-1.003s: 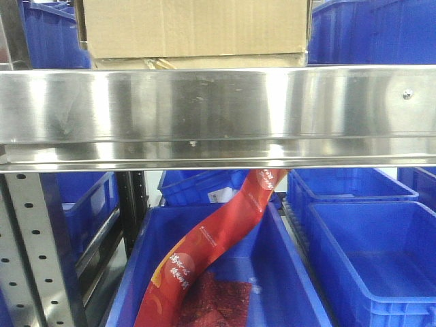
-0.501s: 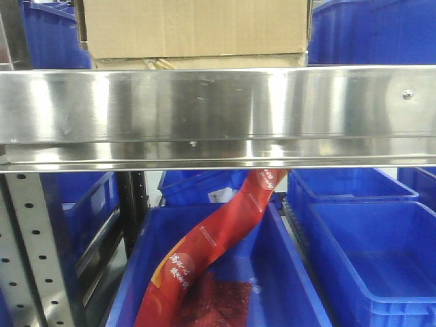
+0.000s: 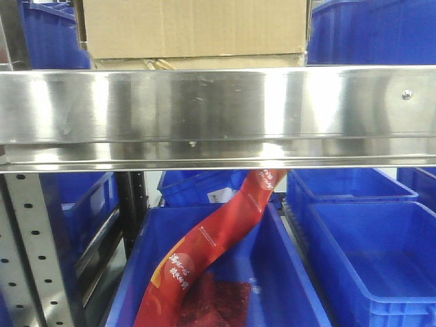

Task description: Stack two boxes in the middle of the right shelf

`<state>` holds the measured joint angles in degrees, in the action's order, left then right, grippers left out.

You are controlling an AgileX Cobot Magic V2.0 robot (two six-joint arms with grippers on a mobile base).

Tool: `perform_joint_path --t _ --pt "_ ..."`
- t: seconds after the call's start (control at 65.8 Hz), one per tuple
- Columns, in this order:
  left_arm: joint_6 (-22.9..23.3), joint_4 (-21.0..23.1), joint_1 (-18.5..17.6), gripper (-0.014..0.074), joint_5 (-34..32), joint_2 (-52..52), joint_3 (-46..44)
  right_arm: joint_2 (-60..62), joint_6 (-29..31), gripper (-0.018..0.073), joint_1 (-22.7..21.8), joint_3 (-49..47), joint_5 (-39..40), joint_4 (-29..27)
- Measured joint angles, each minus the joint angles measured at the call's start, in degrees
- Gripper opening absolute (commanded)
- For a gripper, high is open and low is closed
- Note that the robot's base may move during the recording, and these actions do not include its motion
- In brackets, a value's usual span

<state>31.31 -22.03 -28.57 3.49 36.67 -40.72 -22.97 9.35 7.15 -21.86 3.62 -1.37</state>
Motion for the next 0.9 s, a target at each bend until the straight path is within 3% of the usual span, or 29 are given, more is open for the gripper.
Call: perform_joint_path --t 0.198,0.441,0.896 --pt "0.0 0.0 0.0 -0.0111 0.0 0.0 0.0 10.9 -3.3 -0.0161 -8.2 11.4 -1.4 -0.6" --pt "0.0 0.0 0.0 -0.0111 0.0 0.0 0.0 20.8 -4.8 -0.0161 -9.0 21.3 -4.6 -0.7" --pt "0.0 0.0 0.0 -0.0111 0.0 0.0 0.0 22.7 -4.9 -0.0161 -9.7 21.8 -4.9 -0.8"
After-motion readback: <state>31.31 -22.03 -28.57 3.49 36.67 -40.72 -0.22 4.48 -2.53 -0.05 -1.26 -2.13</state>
